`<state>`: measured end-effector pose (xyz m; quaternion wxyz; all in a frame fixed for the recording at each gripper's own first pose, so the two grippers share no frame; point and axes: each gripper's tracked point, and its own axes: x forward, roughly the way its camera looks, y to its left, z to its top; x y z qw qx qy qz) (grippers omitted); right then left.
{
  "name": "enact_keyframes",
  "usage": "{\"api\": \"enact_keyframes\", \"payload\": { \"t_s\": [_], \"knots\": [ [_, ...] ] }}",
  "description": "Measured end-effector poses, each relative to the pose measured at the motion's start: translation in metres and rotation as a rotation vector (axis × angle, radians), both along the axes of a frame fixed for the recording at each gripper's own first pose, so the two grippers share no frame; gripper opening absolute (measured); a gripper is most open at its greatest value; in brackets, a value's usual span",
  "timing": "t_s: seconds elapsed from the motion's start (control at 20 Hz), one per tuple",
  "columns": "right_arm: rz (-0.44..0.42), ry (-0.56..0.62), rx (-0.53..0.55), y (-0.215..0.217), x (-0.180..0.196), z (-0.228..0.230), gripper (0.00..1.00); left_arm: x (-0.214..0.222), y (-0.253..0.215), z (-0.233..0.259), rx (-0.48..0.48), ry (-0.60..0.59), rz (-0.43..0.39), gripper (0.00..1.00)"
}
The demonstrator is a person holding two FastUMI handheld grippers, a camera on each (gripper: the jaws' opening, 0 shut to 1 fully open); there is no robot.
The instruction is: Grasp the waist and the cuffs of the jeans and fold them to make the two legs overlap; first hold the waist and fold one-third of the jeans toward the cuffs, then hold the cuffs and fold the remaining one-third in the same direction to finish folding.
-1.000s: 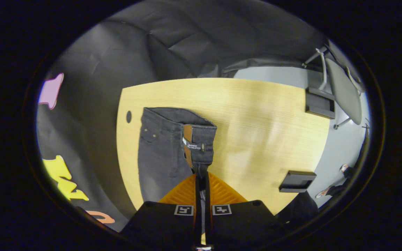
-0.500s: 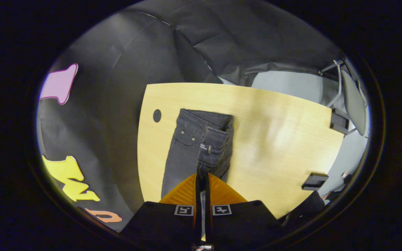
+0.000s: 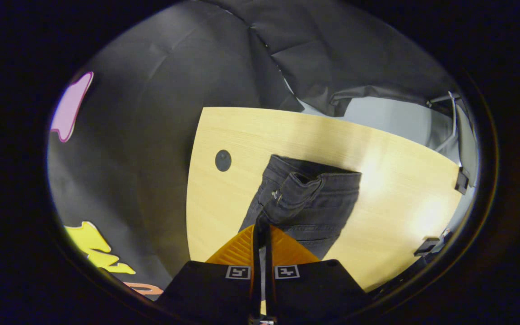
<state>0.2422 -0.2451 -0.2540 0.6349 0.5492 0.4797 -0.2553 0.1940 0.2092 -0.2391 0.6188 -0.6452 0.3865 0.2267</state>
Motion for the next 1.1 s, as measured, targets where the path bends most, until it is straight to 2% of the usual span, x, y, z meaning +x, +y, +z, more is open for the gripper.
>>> {"api": "enact_keyframes", "payload": {
  "t_s": [0.15,0.35,0.55,0.6,0.65,0.7,0.85,0.95,1.05,1.1],
  "knots": [
    [0.012,0.001,0.009,0.0,0.024,-0.025,0.05,0.028,-0.005,-0.029,-0.008,0.031,-0.037,0.04],
    [0.005,0.003,0.057,-0.003,0.038,-0.047,0.05,0.054,-0.008,-0.052,-0.017,0.06,-0.056,0.03],
    [0.023,0.025,0.074,-0.005,0.042,-0.072,0.05,0.063,-0.009,-0.071,0.02,0.092,-0.135,0.03],
    [0.023,0.022,0.082,-0.004,0.045,-0.078,0.0,0.065,-0.01,-0.078,0.027,0.101,-0.15,0.03],
    [0.029,0.02,0.089,-0.005,0.047,-0.084,0.05,0.066,-0.012,-0.081,0.03,0.11,-0.16,0.04],
    [0.029,0.014,0.094,-0.006,0.049,-0.088,0.01,0.066,-0.012,-0.084,0.03,0.116,-0.161,0.04],
    [0.015,-0.028,0.117,-0.006,0.054,-0.085,0.11,0.067,-0.018,-0.078,0.008,0.106,-0.176,0.04],
    [0.024,-0.059,0.11,-0.006,0.054,-0.084,0.2,0.067,-0.023,-0.069,0.009,0.104,-0.186,0.12],
    [0.022,-0.099,0.084,-0.01,0.056,-0.078,0.26,0.065,-0.027,-0.055,0.03,0.117,-0.19,0.47],
    [0.024,-0.116,0.068,-0.012,0.055,-0.073,0.3,0.065,-0.031,-0.045,0.029,0.111,-0.188,0.68]
  ]
}}
